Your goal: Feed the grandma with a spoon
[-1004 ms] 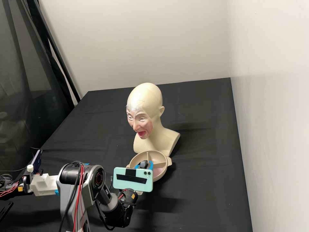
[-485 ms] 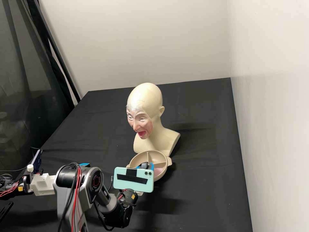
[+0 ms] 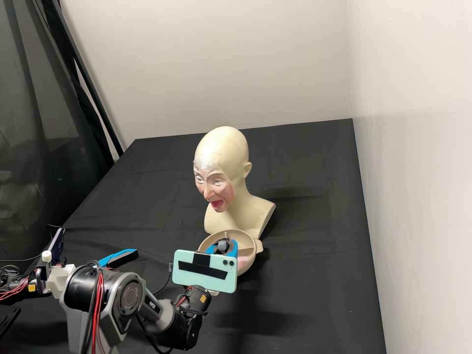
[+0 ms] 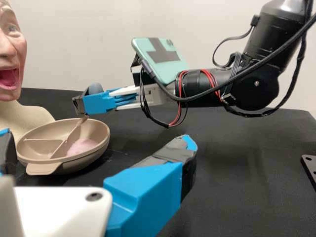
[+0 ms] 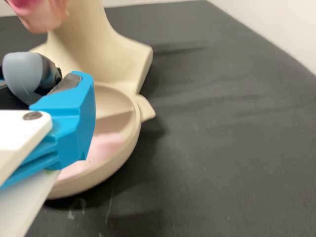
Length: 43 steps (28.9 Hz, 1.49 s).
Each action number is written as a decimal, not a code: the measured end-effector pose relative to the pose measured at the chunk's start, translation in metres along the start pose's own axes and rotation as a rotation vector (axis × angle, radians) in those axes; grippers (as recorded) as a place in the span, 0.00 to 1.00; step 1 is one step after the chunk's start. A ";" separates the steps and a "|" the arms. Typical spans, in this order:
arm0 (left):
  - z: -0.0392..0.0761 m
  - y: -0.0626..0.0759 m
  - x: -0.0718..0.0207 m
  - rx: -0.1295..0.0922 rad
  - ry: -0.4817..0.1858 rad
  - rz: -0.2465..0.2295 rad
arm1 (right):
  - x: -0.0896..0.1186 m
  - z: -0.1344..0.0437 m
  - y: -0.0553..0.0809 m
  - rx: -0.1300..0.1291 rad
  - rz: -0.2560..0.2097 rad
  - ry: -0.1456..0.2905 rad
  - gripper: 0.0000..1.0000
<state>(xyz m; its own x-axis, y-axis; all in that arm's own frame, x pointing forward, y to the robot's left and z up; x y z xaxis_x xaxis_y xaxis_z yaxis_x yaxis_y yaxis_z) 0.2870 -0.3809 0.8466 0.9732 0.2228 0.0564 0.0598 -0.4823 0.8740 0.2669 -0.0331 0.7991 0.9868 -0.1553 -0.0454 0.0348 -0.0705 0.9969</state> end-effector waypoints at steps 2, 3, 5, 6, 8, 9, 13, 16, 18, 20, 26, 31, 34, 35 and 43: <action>0.000 0.000 0.0000 0.000 0.000 0.000 | -0.001 -0.003 0.003 0.014 0.011 0.014 0.00; 0.000 0.000 0.0000 0.000 0.000 0.000 | -0.002 -0.006 0.005 0.016 0.020 0.024 0.00; 0.000 0.000 0.0000 0.000 0.000 0.000 | -0.003 -0.009 0.008 0.015 0.029 0.035 0.00; 0.000 0.000 0.0000 0.000 0.000 0.000 | -0.004 -0.010 0.009 0.016 0.034 0.041 0.00; 0.000 0.000 0.0000 0.000 0.000 0.000 | -0.005 -0.013 0.012 0.016 0.045 0.053 0.00; 0.000 0.000 0.0000 0.000 0.000 0.000 | -0.005 -0.014 0.012 0.016 0.048 0.057 0.00; 0.000 0.000 0.0000 0.000 0.000 0.000 | -0.006 -0.019 0.017 0.014 0.061 0.071 0.00; -0.001 0.000 0.0000 -0.001 0.004 0.001 | -0.002 -0.026 0.022 0.011 0.075 0.093 0.00; -0.002 0.000 -0.0001 -0.001 0.006 0.002 | 0.000 -0.031 0.024 0.009 0.080 0.108 0.00; -0.003 0.001 -0.0001 -0.001 0.011 0.003 | 0.002 -0.036 0.025 0.008 0.081 0.125 0.00; -0.004 0.001 -0.0002 -0.002 0.013 0.003 | 0.013 -0.052 0.021 0.019 0.083 0.158 0.00; -0.004 0.001 -0.0002 -0.002 0.013 0.003 | 0.026 -0.057 0.010 -0.004 0.063 0.148 0.00; -0.004 0.001 -0.0002 -0.002 0.013 0.003 | 0.031 -0.056 0.005 -0.005 0.038 0.123 0.00; -0.004 0.001 -0.0002 -0.002 0.013 0.003 | 0.033 -0.055 0.005 -0.004 0.034 0.115 0.00; -0.004 0.001 -0.0002 -0.002 0.013 0.003 | 0.037 -0.057 0.007 0.003 0.042 0.112 0.00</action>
<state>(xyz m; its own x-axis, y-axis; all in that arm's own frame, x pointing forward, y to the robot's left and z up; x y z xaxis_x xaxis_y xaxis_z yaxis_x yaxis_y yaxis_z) 0.2861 -0.3783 0.8492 0.9706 0.2318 0.0654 0.0561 -0.4818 0.8745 0.3127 0.0164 0.8078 0.9989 -0.0472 0.0043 -0.0075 -0.0692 0.9976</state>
